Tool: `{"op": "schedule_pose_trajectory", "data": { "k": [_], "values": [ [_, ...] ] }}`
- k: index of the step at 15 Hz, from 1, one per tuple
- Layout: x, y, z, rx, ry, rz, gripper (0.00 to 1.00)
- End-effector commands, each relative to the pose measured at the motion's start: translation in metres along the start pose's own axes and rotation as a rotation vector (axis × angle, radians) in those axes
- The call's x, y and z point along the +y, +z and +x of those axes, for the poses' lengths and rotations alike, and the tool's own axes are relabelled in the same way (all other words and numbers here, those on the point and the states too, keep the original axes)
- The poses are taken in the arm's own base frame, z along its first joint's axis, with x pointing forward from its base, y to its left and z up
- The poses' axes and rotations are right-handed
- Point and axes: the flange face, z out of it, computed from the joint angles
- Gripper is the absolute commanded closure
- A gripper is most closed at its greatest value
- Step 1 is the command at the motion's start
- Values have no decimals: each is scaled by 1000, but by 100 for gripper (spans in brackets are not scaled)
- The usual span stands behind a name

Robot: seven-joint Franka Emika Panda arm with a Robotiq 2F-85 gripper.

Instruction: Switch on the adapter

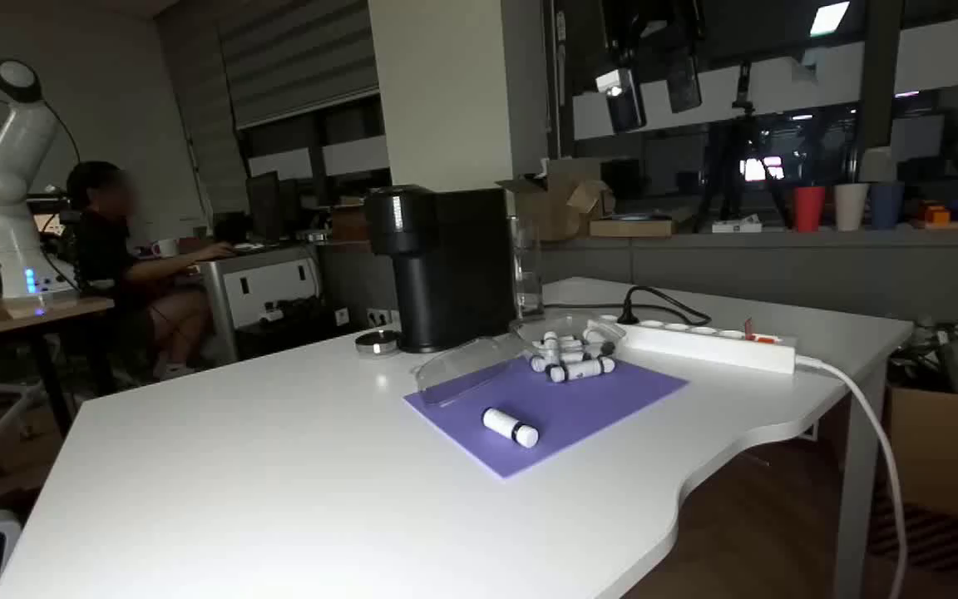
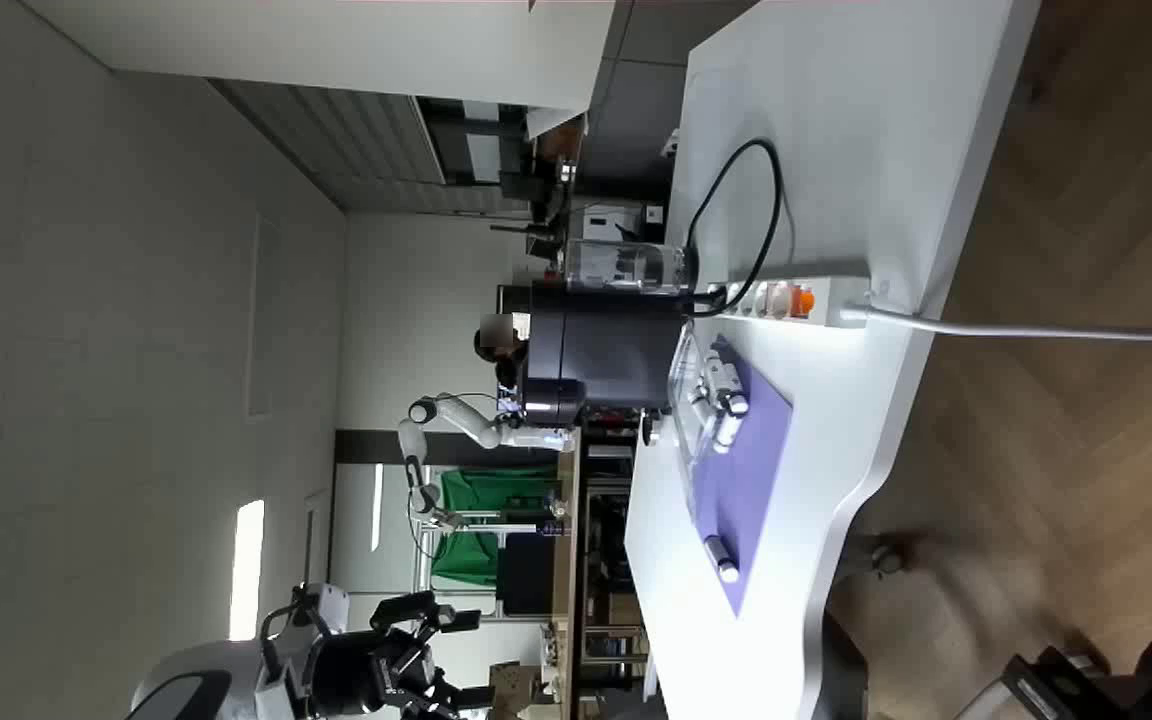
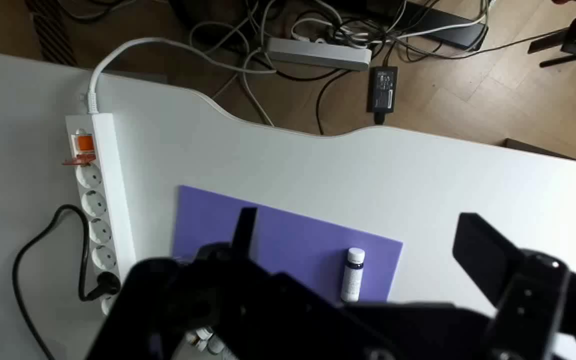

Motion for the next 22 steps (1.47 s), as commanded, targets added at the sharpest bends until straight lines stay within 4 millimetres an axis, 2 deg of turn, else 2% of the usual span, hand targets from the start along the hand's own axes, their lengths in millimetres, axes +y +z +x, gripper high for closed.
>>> {"op": "schedule_pose_trajectory", "data": {
  "k": [1, 8, 9, 11, 15, 16, 18, 22],
  "values": [
    [0, 0, 0, -1, 0, 0, 0],
    [0, 0, 0, -1, 0, 0, 0],
    [12, 0, -1, 7, -26, -2, 0],
    [50, 1, -8, 50, -60, -15, 0],
    [141, 12, -18, 149, -126, -49, 0],
    [164, 18, -18, 174, -135, -46, 25],
    [202, 32, -16, 207, -126, -28, 33],
    [252, 62, -11, 219, -91, 9, 63]
  ]
}}
